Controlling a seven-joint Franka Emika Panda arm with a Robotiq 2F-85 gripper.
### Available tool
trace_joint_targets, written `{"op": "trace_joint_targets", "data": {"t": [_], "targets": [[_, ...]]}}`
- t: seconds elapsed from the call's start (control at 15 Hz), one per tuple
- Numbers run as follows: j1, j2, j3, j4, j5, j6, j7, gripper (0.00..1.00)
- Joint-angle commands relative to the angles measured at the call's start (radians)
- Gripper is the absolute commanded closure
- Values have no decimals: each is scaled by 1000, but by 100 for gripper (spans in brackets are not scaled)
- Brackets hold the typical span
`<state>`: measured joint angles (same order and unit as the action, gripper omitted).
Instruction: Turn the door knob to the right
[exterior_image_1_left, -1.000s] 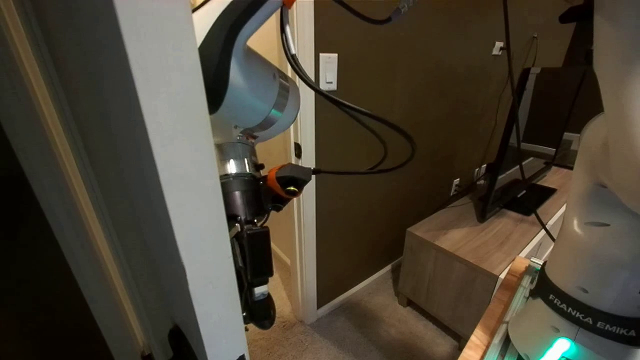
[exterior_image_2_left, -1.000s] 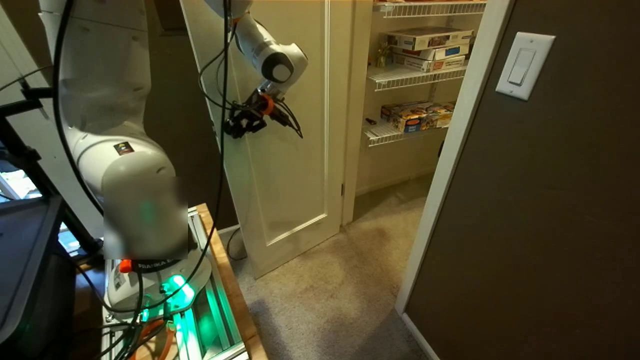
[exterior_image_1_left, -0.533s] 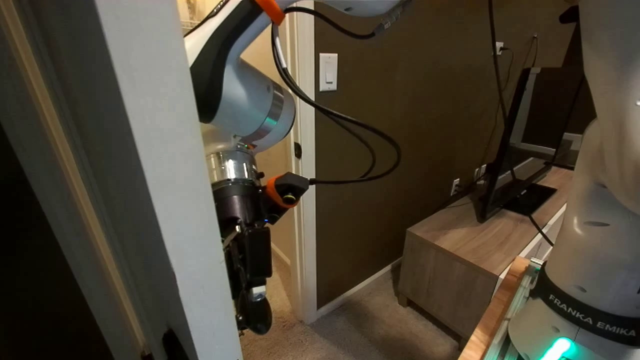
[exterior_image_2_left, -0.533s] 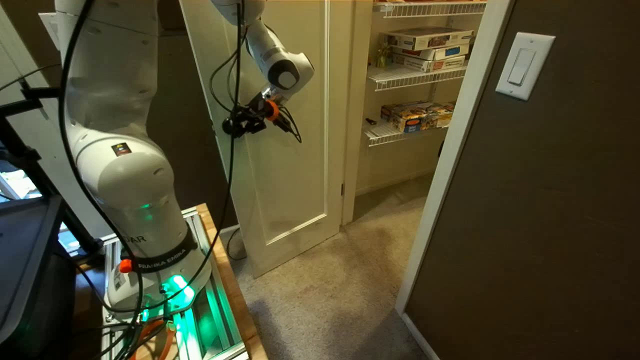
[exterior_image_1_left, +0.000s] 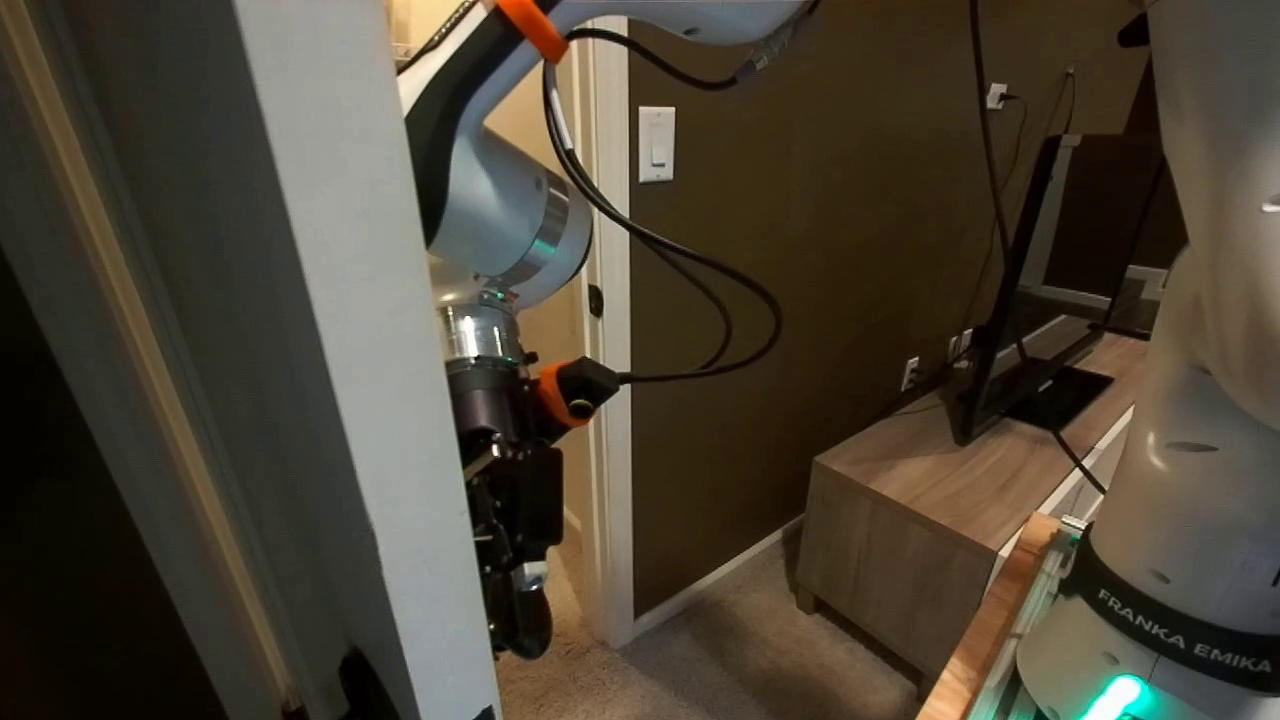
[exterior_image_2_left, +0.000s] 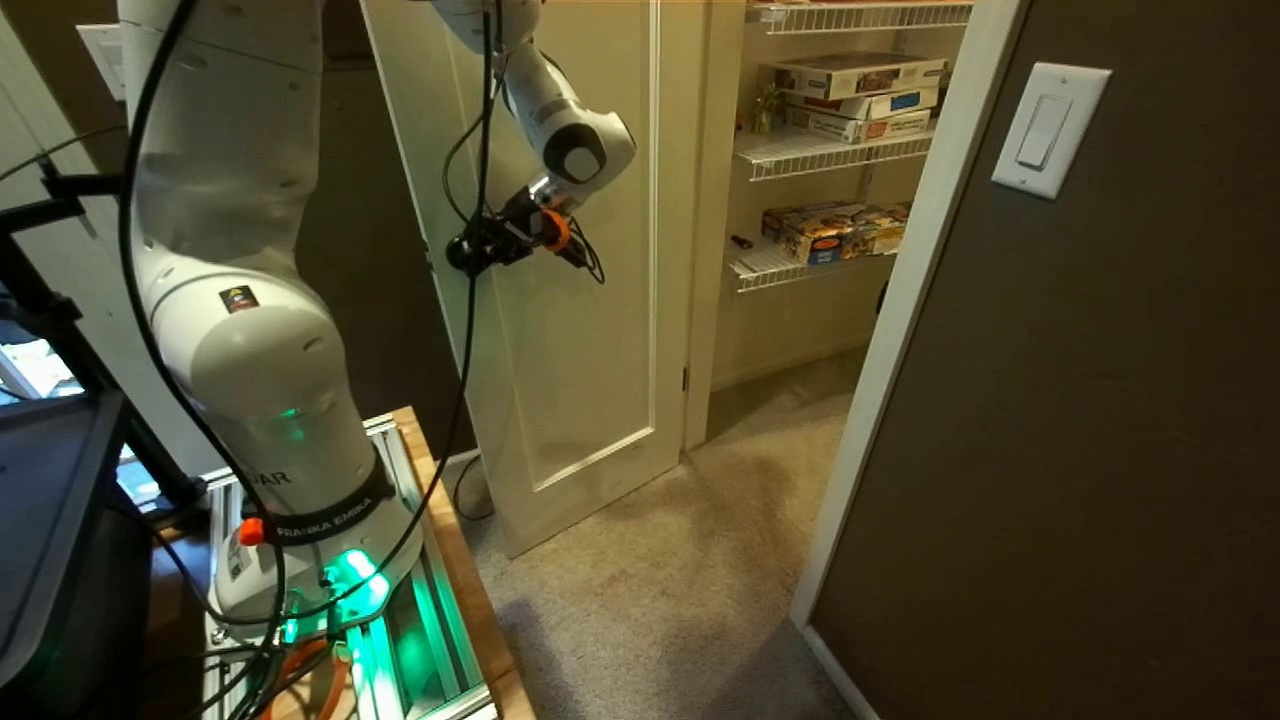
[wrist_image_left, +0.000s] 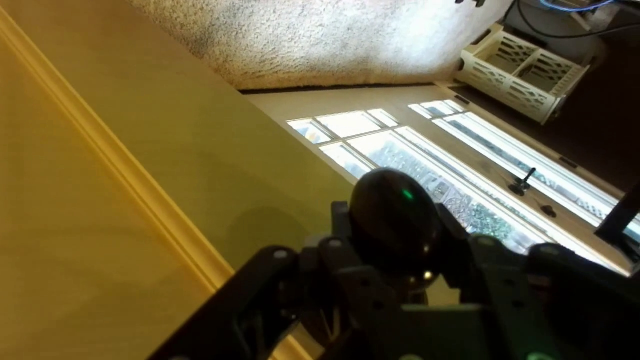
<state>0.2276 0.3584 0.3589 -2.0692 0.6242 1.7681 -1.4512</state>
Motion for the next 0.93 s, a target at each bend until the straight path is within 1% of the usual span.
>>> {"op": "trace_joint_targets", "data": {"t": [0.0, 0.07, 0.13, 0.27, 0.53, 0.6, 0.67, 0.87], "targets": [[36, 11, -7, 27, -97, -95, 49, 83], [17, 1, 1, -2, 53, -39, 107, 83], [13, 7, -7, 17, -14, -15, 35, 58], [15, 10, -7, 13, 16, -9, 69, 58], [16, 12, -7, 13, 25, -7, 79, 58], [20, 8, -9, 7, 33, 3, 108, 83], [20, 4, -10, 2, 48, 3, 133, 83], [28, -12, -19, -12, 60, -1, 282, 83]]}}
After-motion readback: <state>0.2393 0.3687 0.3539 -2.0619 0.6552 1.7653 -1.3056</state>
